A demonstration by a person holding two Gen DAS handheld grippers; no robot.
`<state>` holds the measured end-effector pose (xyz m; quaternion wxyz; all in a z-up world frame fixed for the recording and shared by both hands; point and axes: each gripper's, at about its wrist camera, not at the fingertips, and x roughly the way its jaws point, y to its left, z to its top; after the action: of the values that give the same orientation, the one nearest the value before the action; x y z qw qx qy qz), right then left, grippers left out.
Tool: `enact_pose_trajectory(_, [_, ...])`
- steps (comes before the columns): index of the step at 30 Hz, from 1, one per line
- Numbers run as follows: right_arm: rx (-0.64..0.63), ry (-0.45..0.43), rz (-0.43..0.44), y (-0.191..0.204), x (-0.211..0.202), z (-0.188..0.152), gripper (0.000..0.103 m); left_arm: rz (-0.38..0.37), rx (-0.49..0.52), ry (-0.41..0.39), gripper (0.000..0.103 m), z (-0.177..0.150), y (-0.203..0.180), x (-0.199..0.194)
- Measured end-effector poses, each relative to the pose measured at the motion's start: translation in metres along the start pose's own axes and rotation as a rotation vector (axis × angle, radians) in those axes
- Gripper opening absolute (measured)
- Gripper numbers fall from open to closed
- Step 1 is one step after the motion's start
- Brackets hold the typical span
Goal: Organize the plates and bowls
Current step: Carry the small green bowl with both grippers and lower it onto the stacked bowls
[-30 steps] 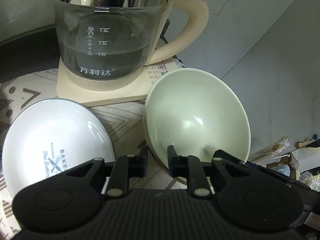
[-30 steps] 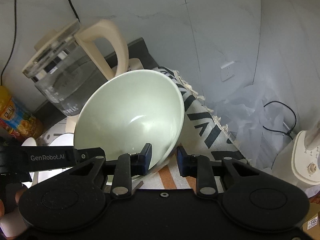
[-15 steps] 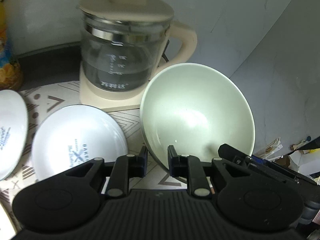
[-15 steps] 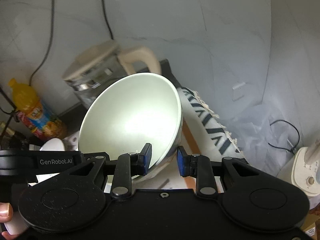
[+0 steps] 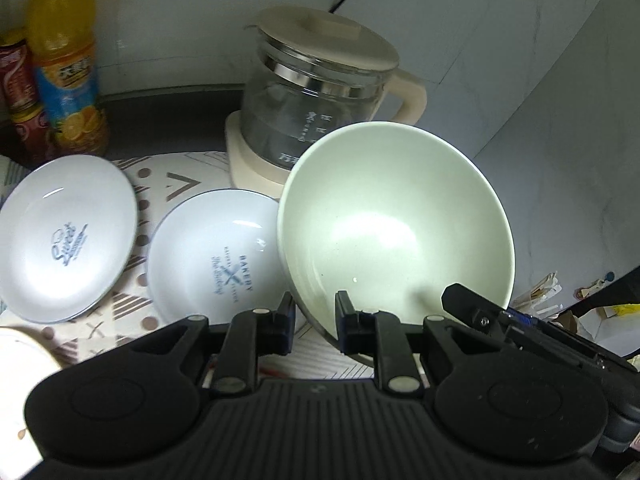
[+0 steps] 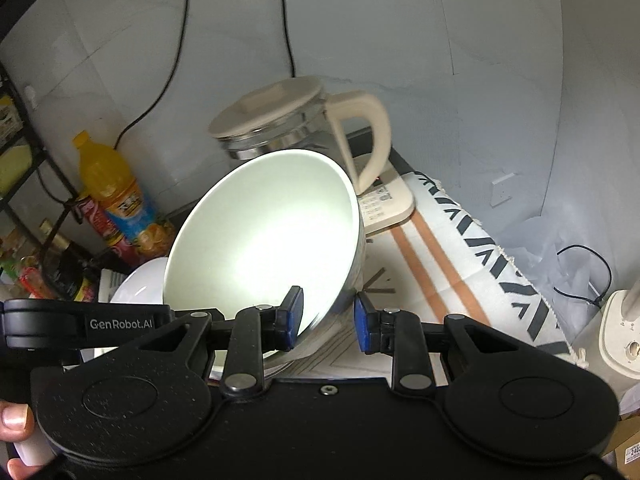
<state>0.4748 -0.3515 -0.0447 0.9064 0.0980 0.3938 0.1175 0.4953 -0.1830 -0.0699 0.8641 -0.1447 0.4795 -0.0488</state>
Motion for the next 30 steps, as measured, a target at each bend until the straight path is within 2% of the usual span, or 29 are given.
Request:
enact_pose_trajectory(15, [-0.016,-0.012,0.010,0.060,-0.039,-0.048,0.027,0.001,-0.013,-0.026,0.019,-0.047,0.047,-0.063])
enact_pose_trajectory(30, [-0.013,0.041,-0.011,0.088,-0.048,-0.097,0.027,0.003,-0.040,0.011,0.018,-0.091,0.084,-0.081])
